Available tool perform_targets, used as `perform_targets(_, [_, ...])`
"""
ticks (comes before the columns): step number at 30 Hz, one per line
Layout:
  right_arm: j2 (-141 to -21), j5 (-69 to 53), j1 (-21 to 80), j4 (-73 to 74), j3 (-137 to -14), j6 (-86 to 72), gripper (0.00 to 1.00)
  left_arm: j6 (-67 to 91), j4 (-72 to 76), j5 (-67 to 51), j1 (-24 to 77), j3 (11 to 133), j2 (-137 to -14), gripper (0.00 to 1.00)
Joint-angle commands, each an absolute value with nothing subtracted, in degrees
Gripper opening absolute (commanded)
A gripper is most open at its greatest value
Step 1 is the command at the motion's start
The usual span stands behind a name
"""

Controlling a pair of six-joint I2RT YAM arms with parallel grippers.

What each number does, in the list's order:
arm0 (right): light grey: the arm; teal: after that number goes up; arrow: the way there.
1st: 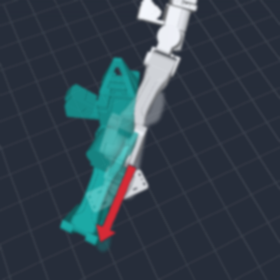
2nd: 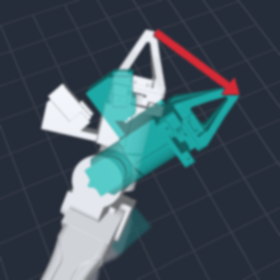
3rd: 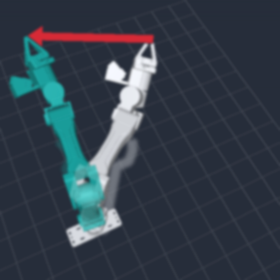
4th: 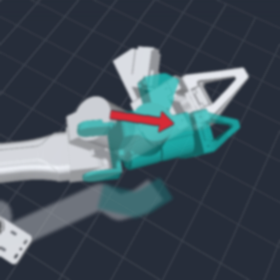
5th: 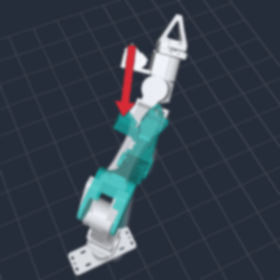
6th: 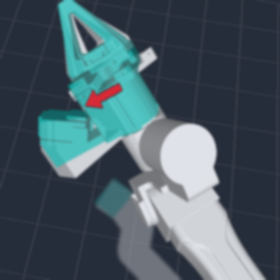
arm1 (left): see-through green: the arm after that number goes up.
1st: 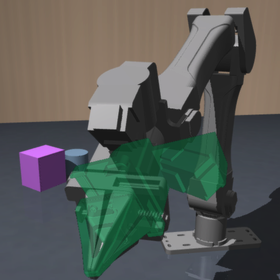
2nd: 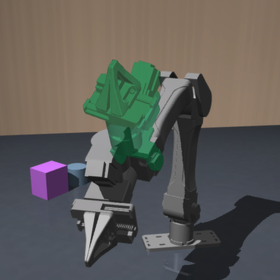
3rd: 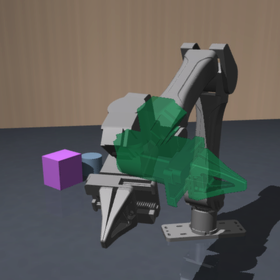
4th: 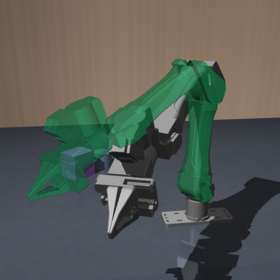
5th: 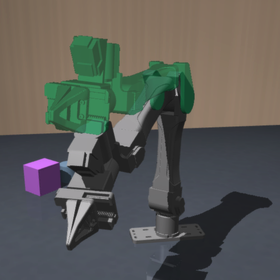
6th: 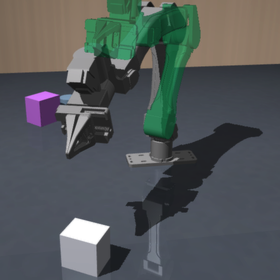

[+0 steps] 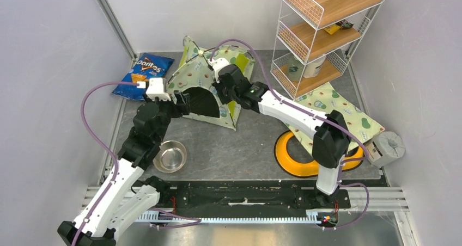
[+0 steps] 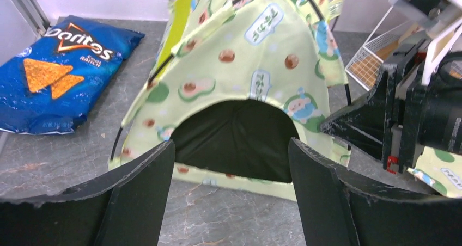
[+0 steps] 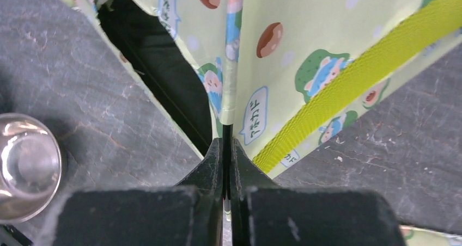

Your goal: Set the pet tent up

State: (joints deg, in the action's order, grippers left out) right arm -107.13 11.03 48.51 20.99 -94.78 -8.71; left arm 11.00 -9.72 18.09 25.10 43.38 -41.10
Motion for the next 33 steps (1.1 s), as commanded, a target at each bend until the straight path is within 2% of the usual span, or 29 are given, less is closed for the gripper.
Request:
perform_targets(1, [-101.57, 7.56, 47.46, 20.75, -99.53, 0.27, 0.0, 8.61, -10.7, 19.32, 24.98, 49.02, -41.05, 0.82])
perform_targets(9, [-101.31, -10.8, 38.39, 26.8, -100.7, 5.67, 0.0, 7.01, -12.34, 14.96, 25.0, 52.1, -41.66, 0.82])
perform_targets(12, [-102.42, -13.34, 36.78, 30.16, -101.52, 7.64, 0.0, 7.51, -12.48, 13.11, 25.02, 52.34, -42.31, 0.82])
perform_targets(14, [-103.29, -13.48, 36.28, 33.78, -103.18, 7.47, 0.33, 7.82, -12.48, 12.05, 24.97, 52.68, -42.81, 0.82])
perform_targets(16, [-102.23, -10.5, 36.27, 35.62, -103.29, 5.55, 0.59, 7.82, -12.81, 11.07, 24.97, 53.18, -43.34, 0.82])
perform_targets(18, [-98.9, -6.6, 36.3, 34.7, -100.69, 2.27, 0.74, 7.82, -13.31, 10.5, 25.02, 53.72, -43.89, 0.82])
perform_targets(20, [-94.67, -2.4, 36.21, 33.6, -97.67, -1.54, 0.84, 7.66, -13.53, 9.49, 24.96, 53.88, -44.37, 0.82])
perform_targets(23, [-89.2, 5.78, 36.21, 35.02, -93.57, -6.45, 0.88, 7.73, -13.61, 8.04, 24.96, 54.05, -45.32, 0.82])
perform_targets(27, [-83.78, 19.39, 36.12, 40.56, -86.39, -11.85, 0.88, 8.08, -13.45, 8.25, 24.96, 54.23, -46.6, 0.82])
perform_targets(33, [-80.35, 27.65, 36.07, 46.32, -73.37, -13.26, 0.88, 7.74, -12.31, 8.35, 24.96, 54.14, -47.44, 0.82])
